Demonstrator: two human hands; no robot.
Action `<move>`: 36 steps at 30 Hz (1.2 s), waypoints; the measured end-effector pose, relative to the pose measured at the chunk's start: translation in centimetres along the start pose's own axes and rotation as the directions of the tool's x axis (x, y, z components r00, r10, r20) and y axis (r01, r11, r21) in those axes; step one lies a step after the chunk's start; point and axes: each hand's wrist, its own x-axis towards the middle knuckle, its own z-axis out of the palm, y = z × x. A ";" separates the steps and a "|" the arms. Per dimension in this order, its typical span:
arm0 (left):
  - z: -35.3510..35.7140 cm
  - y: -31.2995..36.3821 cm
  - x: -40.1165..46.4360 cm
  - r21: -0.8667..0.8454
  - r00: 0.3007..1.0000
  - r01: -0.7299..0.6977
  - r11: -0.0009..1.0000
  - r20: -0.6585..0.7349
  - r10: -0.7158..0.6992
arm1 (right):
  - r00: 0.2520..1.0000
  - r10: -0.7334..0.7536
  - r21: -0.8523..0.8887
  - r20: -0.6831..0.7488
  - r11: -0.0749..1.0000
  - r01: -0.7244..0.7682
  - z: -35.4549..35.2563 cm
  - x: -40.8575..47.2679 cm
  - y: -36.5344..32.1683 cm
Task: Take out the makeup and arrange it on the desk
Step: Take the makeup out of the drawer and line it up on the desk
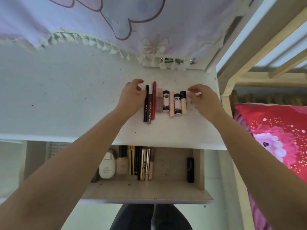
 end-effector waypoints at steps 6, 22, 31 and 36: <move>1.1 -3.5 -14.8 -0.053 0.979 -0.205 0.977 0.003 0.206 | 0.985 -0.119 -0.041 0.127 0.991 0.125 -0.4 -12.5 1.6; 10.2 -8.3 -16.6 0.708 0.947 -0.279 0.649 0.316 0.062 | 0.876 -0.113 -0.745 0.469 0.482 0.461 7.5 -16.9 9.3; 0.7 -3.4 -18.5 0.029 0.963 -0.227 0.973 0.154 0.220 | 0.874 -0.181 -0.154 0.452 0.949 0.276 0.7 -17.4 3.9; -4.2 -0.4 -8.3 -0.093 0.988 -0.094 0.991 -0.131 0.081 | 0.976 -0.056 0.105 0.210 0.994 0.034 -4.5 -7.8 -1.0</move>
